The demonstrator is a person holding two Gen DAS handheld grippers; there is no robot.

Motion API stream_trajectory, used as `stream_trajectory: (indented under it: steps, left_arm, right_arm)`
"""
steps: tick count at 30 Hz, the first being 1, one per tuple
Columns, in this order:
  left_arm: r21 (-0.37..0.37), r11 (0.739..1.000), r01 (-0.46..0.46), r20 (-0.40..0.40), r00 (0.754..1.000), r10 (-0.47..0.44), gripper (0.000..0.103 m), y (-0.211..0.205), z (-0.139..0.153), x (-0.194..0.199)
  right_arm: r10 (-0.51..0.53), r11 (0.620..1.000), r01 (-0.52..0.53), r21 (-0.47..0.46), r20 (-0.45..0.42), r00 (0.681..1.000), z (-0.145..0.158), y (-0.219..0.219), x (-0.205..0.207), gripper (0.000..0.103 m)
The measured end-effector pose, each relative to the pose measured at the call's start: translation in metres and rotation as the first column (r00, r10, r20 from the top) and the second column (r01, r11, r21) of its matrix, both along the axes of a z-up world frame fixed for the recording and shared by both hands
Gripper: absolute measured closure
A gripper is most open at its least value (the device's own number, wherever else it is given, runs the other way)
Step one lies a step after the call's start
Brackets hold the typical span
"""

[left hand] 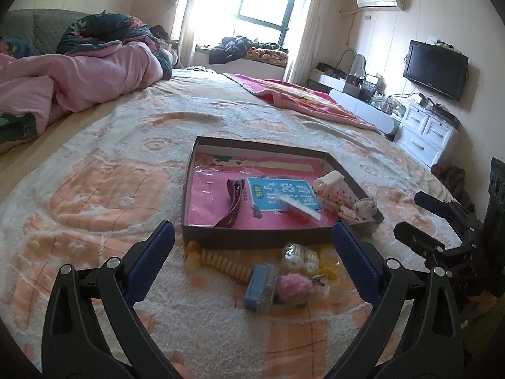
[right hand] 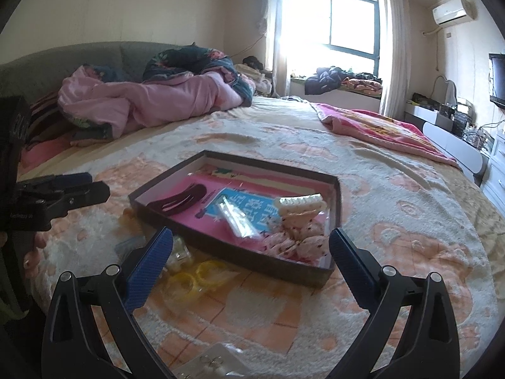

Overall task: Organize jewelry
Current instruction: 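Move both tools back toward the remaining items beside the tray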

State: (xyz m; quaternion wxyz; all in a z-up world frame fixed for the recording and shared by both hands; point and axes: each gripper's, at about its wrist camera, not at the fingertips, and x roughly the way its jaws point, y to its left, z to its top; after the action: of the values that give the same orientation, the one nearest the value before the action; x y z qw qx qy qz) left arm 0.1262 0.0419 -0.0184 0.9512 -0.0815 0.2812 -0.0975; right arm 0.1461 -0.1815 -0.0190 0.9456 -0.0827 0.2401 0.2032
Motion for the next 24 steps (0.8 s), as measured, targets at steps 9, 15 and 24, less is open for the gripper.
stream_trajectory:
  steps: [9,15,24]
  left_arm:
    - [0.014,1.0,-0.003,-0.02,1.0,0.004,0.012,0.01,-0.008,-0.009]
    - [0.025,1.0,-0.006,-0.048,0.999,0.008,0.012,0.015,-0.017,-0.014]
    - [0.042,0.999,-0.002,-0.086,0.996,0.005,0.012,0.021,-0.029,-0.018]
  right_arm:
    - [0.033,0.999,-0.034,-0.031,-0.038,0.999,-0.014,0.013,-0.01,0.007]
    - [0.054,0.998,-0.057,-0.041,-0.072,0.996,-0.021,0.019,-0.013,0.007]
    - [0.075,0.994,-0.082,-0.065,-0.115,0.991,-0.035,0.027,-0.012,0.007]
